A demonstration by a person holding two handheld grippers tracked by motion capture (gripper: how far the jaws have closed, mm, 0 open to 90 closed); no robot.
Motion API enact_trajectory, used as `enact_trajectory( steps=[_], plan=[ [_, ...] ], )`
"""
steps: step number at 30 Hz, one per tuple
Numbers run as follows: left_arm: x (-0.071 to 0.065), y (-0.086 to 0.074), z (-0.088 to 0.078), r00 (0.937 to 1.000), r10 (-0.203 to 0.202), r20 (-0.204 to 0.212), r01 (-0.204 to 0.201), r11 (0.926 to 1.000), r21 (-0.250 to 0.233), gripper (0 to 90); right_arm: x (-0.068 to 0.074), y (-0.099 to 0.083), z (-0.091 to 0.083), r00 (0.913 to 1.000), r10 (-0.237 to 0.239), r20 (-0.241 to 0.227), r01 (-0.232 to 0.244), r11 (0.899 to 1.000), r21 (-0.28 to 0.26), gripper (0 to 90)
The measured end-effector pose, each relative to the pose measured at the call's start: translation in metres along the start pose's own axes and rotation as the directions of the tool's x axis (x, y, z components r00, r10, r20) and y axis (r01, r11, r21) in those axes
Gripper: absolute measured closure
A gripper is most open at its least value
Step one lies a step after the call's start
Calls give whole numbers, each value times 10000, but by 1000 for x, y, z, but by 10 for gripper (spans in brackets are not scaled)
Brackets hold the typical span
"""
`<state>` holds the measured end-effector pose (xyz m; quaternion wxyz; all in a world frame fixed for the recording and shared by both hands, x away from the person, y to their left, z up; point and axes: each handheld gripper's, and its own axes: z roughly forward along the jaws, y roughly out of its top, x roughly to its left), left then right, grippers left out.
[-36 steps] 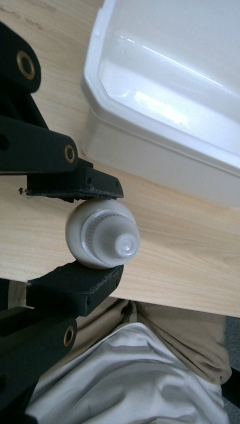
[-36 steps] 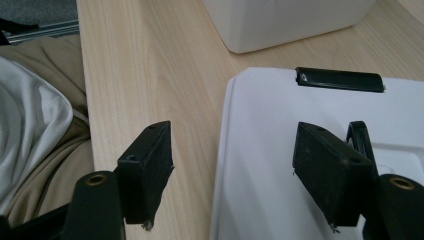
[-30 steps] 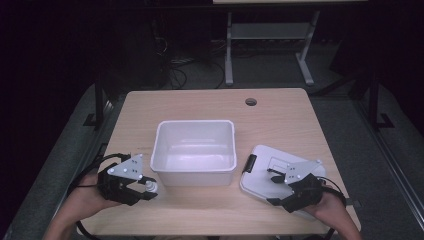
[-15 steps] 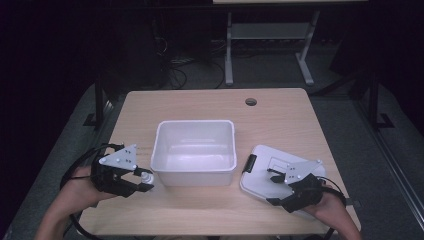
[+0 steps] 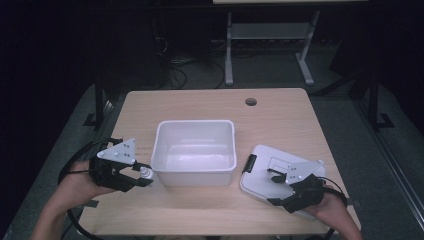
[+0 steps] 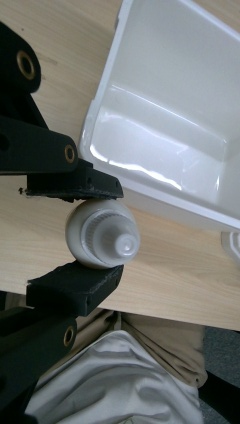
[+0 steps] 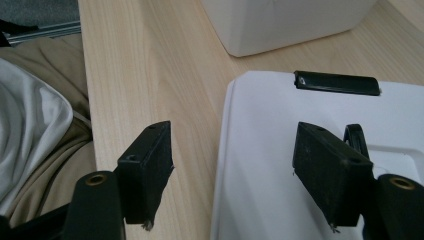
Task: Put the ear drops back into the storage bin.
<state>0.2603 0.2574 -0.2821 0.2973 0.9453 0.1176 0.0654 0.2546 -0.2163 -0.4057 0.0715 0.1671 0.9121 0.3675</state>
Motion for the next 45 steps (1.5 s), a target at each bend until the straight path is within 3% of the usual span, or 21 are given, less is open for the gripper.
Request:
enact_trajectory(
  steps=[15,45],
  plan=[
    [10,9,-2,9999,-1,-100,2,10000,49,601,-1,0,-4,9999,-38,95,39,10000,-91,314],
    [45,37,18,9993,-169,-322,185,9987,483,600,1,-1,-14,9998,-85,159,92,9991,-407,314]
  ],
)
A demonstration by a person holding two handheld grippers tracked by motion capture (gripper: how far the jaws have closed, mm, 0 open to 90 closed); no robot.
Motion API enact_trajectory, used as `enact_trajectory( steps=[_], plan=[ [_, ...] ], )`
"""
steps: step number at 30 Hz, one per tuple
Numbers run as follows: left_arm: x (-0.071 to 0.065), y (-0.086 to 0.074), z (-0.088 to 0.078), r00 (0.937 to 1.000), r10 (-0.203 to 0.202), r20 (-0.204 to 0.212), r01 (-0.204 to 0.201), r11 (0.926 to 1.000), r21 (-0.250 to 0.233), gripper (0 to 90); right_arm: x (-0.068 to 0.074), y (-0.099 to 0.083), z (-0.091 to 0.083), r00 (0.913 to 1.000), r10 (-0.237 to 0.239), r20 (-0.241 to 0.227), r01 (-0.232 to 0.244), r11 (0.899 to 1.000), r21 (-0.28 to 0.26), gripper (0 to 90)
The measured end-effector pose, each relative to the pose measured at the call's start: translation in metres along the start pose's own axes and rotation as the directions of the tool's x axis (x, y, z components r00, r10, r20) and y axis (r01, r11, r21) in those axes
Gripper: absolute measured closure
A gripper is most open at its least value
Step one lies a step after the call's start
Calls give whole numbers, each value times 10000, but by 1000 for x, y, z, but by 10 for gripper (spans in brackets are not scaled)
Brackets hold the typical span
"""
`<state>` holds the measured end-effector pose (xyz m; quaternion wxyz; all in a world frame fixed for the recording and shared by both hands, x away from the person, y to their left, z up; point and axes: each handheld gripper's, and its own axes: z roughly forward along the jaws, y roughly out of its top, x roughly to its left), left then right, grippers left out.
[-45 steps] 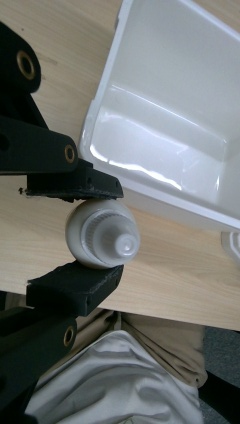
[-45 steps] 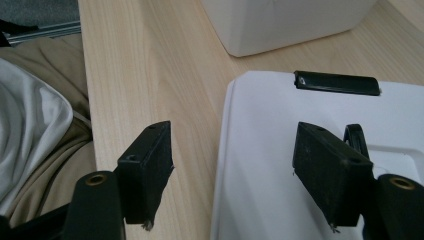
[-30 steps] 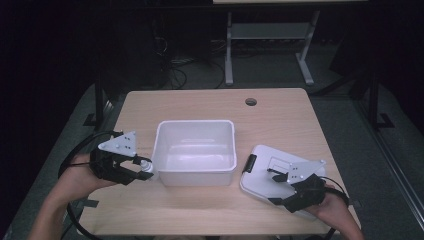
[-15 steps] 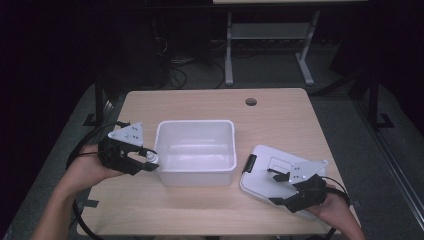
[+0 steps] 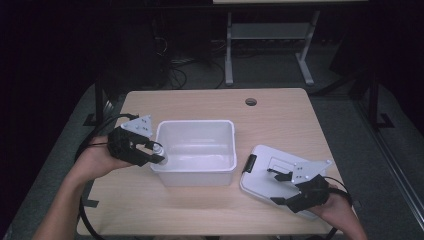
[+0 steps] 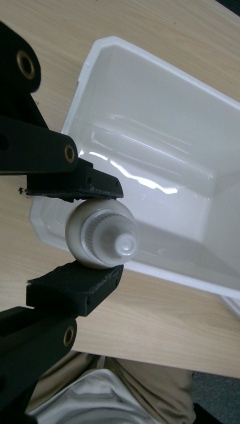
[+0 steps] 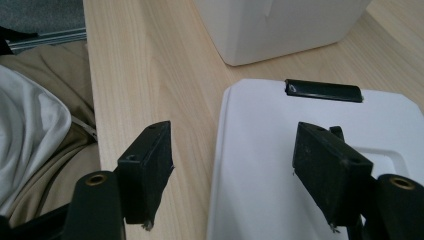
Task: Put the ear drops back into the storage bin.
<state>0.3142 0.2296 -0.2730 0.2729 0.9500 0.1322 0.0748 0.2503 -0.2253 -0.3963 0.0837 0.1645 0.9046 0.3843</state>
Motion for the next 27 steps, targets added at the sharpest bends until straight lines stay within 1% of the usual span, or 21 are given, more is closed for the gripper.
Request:
enact_trajectory(
  steps=[2,4,7,12,13,14,16,20,22,23,24,27],
  plan=[
    [2,1,2,10000,20,-56,-20,10000,92,600,0,0,0,10000,14,-10,-14,10000,-25,314],
    [4,1,5,10000,-55,-18,55,9999,96,600,0,0,0,10000,-17,-34,17,10000,-19,313],
    [7,2,8,10000,-97,-19,97,9998,171,600,0,1,1,9999,-135,-90,134,9999,-26,314],
    [9,1,14,9998,-147,-133,151,9994,320,600,0,1,0,9999,-111,-67,111,9999,-54,313],
    [10,0,16,9997,-254,-55,255,9993,275,599,0,1,0,9999,-112,-55,111,9999,-74,314],
    [11,-1,17,9997,-263,-31,263,9991,323,599,0,0,0,10000,-71,-50,71,10000,-68,313],
    [13,-2,19,9995,-292,-72,295,9986,429,599,0,0,-2,10000,-56,-49,56,10000,-55,314],
    [14,-6,24,9986,-517,-89,520,9980,350,598,-1,-1,-3,10000,-80,-28,79,9999,-108,314],
    [15,-7,27,9988,-471,-110,475,9978,461,598,-1,-1,-3,10000,-62,-63,61,9999,-99,317],
    [15,-7,28,9992,-380,-115,386,9978,541,599,-1,-1,-2,10000,-61,-36,61,9999,-119,317],
    [15,-8,30,9992,-396,-45,398,9978,533,599,-1,-1,-2,10000,-30,-79,29,9999,-97,317],
    [16,-9,33,9991,-420,-45,422,9977,526,599,-1,-1,-2,10000,-24,-46,23,10000,-89,317]
  ],
)
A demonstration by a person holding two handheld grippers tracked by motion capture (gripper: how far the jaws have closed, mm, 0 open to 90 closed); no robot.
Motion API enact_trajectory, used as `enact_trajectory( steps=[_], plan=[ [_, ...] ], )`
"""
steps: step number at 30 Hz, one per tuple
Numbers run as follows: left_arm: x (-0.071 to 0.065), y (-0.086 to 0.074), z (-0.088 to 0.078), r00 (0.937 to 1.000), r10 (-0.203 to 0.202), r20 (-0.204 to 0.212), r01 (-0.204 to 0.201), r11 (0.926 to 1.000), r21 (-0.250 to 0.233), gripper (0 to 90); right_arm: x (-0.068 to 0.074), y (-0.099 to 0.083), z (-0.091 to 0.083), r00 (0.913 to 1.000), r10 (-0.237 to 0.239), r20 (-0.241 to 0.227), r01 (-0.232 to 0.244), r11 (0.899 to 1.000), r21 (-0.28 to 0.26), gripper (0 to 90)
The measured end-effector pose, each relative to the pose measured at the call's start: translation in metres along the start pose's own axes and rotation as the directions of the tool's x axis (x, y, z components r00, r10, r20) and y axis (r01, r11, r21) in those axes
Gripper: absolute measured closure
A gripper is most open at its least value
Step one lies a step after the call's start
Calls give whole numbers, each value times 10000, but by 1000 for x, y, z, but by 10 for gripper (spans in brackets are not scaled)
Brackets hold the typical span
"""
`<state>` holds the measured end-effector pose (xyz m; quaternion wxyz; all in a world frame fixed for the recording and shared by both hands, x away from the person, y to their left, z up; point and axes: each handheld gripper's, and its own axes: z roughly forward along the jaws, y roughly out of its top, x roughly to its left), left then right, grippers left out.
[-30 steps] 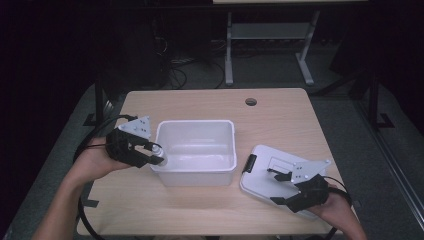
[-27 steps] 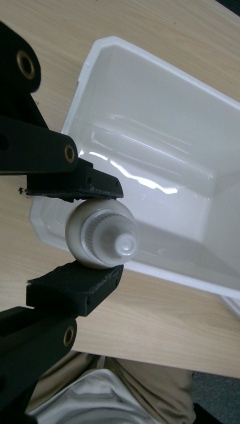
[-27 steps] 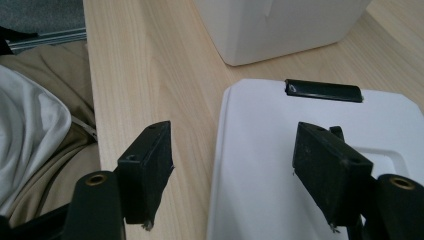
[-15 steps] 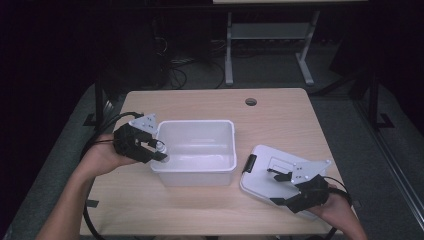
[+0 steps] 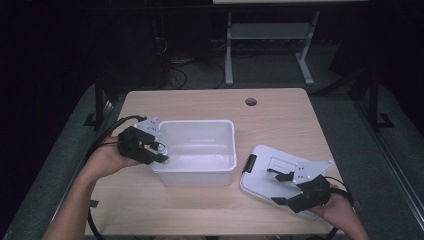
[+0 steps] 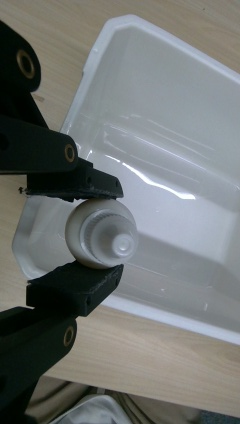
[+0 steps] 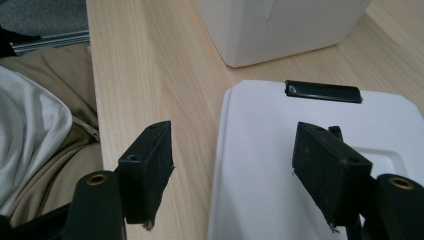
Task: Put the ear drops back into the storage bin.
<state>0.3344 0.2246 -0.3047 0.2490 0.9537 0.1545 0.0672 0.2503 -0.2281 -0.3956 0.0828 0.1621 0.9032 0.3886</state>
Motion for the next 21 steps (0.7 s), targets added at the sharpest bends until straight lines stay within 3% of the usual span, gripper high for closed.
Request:
enact_trajectory(
  steps=[11,15,21],
  plan=[
    [2,-3,10,9999,-136,-26,136,9998,109,599,0,0,2,10000,-27,-38,27,10000,13,317],
    [0,-2,13,10000,87,-43,-86,9996,257,599,0,0,1,10000,-29,-23,29,10000,18,317],
    [0,0,18,10000,36,-48,-35,9996,281,598,0,0,2,10000,-17,-35,17,10000,40,317]
  ],
)
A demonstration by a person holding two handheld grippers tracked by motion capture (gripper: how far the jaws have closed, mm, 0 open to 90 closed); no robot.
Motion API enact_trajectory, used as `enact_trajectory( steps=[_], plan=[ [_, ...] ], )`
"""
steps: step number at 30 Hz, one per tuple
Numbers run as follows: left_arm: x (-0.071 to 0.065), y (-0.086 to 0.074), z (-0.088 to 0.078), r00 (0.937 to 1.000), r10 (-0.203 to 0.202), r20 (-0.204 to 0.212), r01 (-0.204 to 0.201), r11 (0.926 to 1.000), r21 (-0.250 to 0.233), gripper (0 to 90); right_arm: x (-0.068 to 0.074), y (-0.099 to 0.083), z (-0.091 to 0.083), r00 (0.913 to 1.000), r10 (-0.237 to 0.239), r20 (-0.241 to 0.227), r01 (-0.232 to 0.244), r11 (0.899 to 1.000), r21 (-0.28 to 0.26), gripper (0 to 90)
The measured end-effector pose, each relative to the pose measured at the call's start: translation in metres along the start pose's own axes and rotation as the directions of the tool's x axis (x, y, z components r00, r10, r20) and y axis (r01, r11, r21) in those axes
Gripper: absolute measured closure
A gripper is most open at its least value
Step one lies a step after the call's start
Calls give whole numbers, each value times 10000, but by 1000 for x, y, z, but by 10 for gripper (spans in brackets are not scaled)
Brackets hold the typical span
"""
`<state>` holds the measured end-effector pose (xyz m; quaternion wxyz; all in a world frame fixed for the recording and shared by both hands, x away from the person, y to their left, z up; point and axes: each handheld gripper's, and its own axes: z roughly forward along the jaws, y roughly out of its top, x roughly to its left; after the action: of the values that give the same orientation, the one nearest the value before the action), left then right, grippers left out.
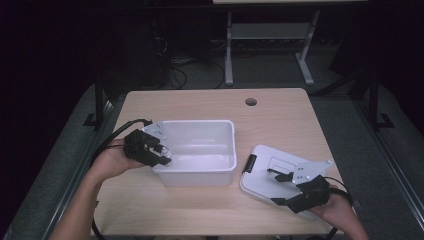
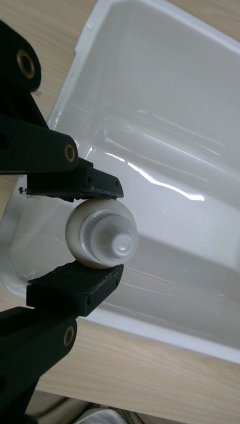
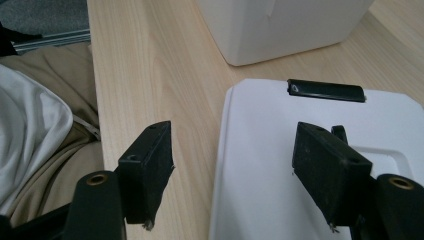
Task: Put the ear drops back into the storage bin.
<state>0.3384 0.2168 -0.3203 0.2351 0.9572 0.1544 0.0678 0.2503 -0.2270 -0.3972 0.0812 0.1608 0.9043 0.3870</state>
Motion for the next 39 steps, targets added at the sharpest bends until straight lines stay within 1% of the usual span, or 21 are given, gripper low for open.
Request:
enact_trajectory(
  steps=[3,5,10,12,13,16,18,19,21,23,25,29,31,33,37,39],
  plan=[
    [0,-1,1,10000,-50,-12,50,10000,14,599,0,0,0,10000,-3,13,3,10000,-30,317],
    [0,-1,2,10000,6,-6,-5,10000,67,599,0,0,0,10000,-4,10,4,10000,-20,317],
    [0,-2,3,10000,-24,-19,24,10000,-79,598,-1,0,0,10000,30,-36,-30,10000,42,317],
    [2,-5,5,9998,-198,88,201,9995,-245,599,-1,0,1,10000,-10,-42,10,10000,29,317],
    [2,-6,5,9998,-172,34,172,9995,-251,599,-1,0,1,10000,-27,-40,27,10000,16,317],
    [3,-10,8,9994,-335,36,336,9991,-249,598,0,0,1,10000,59,-38,-59,10000,36,317],
    [3,-11,11,9993,-363,49,364,9991,-225,599,-1,-1,2,10000,-1,-57,1,10000,46,317],
    [3,-12,12,9993,-367,63,368,9992,-139,598,-1,0,2,10000,-5,-98,6,10000,76,317],
    [4,-13,14,9993,-365,54,365,9992,-139,598,-1,0,3,9999,46,-136,-44,9999,125,317],
    [4,-15,17,9989,-460,74,461,9987,-227,599,-1,-1,4,9999,34,-158,-32,9999,138,317],
    [4,-15,18,9990,-440,12,440,9989,-131,598,-1,-1,3,9998,52,-169,-50,9999,133,317],
    [4,-17,22,9985,-539,61,539,9985,-80,599,0,0,3,9999,25,-154,-23,9999,107,317],
    [5,-18,23,9986,-527,67,528,9985,-106,598,0,0,3,9999,-7,-151,8,9999,126,317],
    [5,-17,24,9990,-442,37,442,9990,-23,598,0,0,3,9999,14,-160,-12,9999,118,317],
    [4,-16,26,9989,-462,23,462,9989,7,597,0,0,3,9998,-3,-192,5,10000,90,317],
    [4,-16,26,9992,-391,8,391,9992,49,597,0,0,3,9998,6,-197,-5,10000,84,316]
  ],
)
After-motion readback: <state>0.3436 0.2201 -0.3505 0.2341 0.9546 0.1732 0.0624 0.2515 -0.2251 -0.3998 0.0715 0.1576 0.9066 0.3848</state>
